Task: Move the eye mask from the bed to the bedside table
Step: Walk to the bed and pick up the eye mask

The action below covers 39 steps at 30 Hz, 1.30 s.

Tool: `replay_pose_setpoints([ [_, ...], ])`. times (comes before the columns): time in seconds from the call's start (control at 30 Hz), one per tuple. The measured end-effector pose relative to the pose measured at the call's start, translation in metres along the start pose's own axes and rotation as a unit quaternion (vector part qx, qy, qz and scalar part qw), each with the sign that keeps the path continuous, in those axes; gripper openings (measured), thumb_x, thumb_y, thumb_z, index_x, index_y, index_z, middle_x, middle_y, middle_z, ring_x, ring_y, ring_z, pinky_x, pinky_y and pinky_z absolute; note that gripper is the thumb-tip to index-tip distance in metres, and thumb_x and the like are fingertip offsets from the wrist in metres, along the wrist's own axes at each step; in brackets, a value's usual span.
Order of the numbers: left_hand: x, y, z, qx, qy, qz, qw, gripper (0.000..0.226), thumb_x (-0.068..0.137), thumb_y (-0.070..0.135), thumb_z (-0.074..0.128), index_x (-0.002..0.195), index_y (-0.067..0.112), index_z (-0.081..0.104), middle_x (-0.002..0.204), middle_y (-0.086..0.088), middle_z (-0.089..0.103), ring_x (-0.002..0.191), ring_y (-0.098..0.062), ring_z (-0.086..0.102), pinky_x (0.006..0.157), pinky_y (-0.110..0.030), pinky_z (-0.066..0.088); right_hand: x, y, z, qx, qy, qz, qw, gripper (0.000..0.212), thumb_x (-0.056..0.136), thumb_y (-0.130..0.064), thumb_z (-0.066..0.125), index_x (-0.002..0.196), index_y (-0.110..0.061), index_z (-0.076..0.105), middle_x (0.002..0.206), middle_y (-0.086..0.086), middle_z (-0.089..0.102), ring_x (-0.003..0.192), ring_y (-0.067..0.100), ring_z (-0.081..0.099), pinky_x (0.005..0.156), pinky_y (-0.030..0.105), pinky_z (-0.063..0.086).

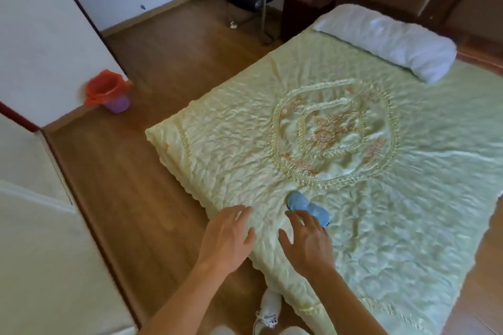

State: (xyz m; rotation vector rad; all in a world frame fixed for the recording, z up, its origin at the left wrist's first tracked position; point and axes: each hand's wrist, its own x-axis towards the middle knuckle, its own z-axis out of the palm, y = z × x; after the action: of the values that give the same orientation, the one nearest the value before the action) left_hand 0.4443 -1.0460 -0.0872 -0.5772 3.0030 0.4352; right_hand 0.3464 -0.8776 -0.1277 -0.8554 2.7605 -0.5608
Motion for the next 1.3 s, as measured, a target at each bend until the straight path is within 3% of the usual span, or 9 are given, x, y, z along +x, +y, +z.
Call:
replay_pose_setpoints([
  [0.3,0.102,0.024,0.033,-0.015,-0.089,0.111,0.990,0.052,0.096,0.042,0.038,0.144,0.024,0.043,0.145,0.007,0.051,0.130,-0.011,0.046,0.107,-0.028,0.037,0.034,0.058,0.002,0.000,0.031,0.143,0.989,0.042,0.080,-0.034,0.072,0.117,-0.016,0.063,0.114,0.010,0.069,0.098,0.032,0.068,0.072,0.046,0.058],
  [0.57,0.189,0.029,0.088,-0.016,-0.158,0.190,0.969,0.050,0.095,0.038,0.046,0.141,0.018,0.048,0.141,-0.001,0.056,0.127,-0.019,0.051,0.104,-0.035,0.042,0.059,0.096,0.020,-0.015,0.026,0.240,0.970,0.044,0.082,-0.033,0.070,0.121,-0.014,0.062,0.117,0.013,0.068,0.101,0.034,0.066,0.076,0.047,0.055],
  [0.8,0.227,0.022,0.149,0.006,-0.203,0.237,0.950,0.050,0.095,0.037,0.045,0.141,0.017,0.048,0.142,-0.001,0.054,0.128,-0.020,0.050,0.104,-0.037,0.043,0.073,0.132,0.064,-0.022,0.008,0.255,0.967,0.045,0.087,-0.037,0.063,0.126,-0.014,0.058,0.124,0.012,0.065,0.108,0.033,0.062,0.083,0.049,0.055],
  [0.93,0.242,0.016,0.198,0.037,-0.221,0.269,0.937,0.051,0.093,0.034,0.048,0.140,0.016,0.049,0.142,-0.002,0.054,0.127,-0.021,0.051,0.103,-0.038,0.044,0.081,0.162,0.105,-0.033,-0.008,0.244,0.969,0.048,0.083,-0.035,0.070,0.125,-0.013,0.060,0.122,0.013,0.067,0.109,0.033,0.064,0.081,0.047,0.056],
  [1.1,0.278,0.003,0.279,0.087,-0.191,0.298,0.931,0.054,0.085,0.028,0.061,0.134,0.008,0.055,0.136,-0.008,0.060,0.122,-0.026,0.057,0.098,-0.040,0.049,0.087,0.210,0.169,-0.029,-0.018,0.221,0.975,0.049,0.079,-0.030,0.073,0.124,-0.012,0.061,0.121,0.013,0.067,0.108,0.032,0.065,0.082,0.045,0.056],
  [1.3,0.290,0.001,0.367,0.138,-0.201,0.404,0.882,0.072,0.071,0.035,0.070,0.135,0.006,0.054,0.141,-0.011,0.055,0.126,-0.029,0.054,0.101,-0.043,0.046,0.095,0.260,0.236,-0.056,-0.039,0.178,0.982,0.060,0.075,-0.023,0.072,0.130,-0.008,0.055,0.132,0.015,0.060,0.119,0.034,0.058,0.087,0.045,0.054],
])
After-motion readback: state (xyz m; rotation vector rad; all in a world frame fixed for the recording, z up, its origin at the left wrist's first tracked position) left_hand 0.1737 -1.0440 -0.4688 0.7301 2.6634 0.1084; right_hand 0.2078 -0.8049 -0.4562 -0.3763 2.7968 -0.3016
